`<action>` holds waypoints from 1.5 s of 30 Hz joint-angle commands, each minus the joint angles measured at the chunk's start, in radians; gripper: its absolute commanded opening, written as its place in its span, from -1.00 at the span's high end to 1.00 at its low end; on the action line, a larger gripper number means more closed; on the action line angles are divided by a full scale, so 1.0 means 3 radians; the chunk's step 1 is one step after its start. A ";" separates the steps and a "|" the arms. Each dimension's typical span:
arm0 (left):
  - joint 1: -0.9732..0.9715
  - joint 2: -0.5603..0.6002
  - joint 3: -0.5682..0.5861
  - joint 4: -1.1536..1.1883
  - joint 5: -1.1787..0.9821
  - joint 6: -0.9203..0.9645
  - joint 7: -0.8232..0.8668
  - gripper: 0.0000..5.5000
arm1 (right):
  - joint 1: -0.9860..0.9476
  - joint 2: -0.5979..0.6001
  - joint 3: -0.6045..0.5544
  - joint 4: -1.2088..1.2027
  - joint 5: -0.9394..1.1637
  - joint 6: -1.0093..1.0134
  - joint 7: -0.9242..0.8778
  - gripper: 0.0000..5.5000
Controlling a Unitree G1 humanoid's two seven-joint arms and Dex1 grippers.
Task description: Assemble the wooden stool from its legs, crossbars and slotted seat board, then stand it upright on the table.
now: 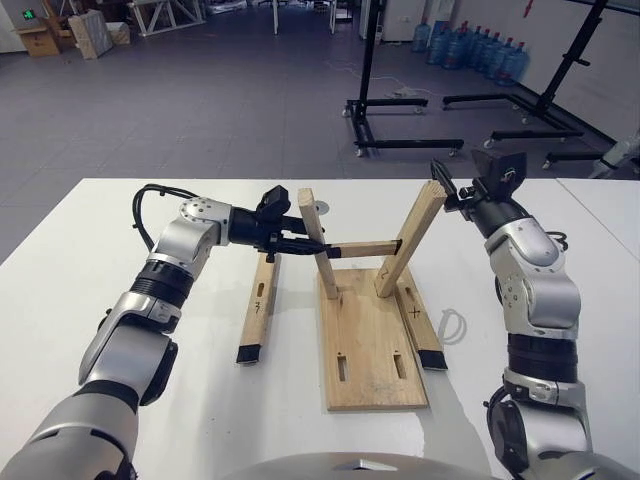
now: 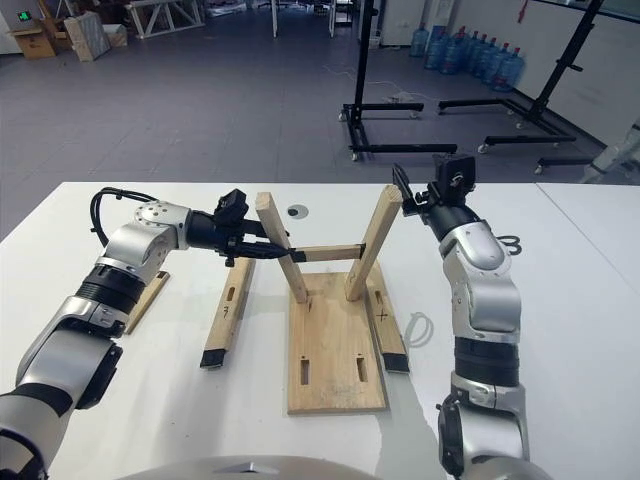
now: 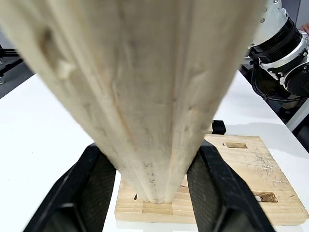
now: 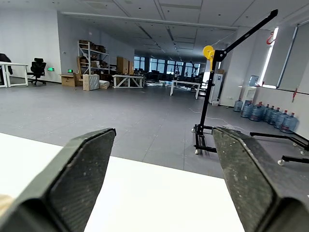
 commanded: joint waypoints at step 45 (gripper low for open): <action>0.0867 0.0422 0.0904 -0.0736 0.0576 0.0062 0.1084 -0.49 | 0.0044 -0.0218 0.0111 0.0016 -0.0276 -0.0517 -0.0014 -0.34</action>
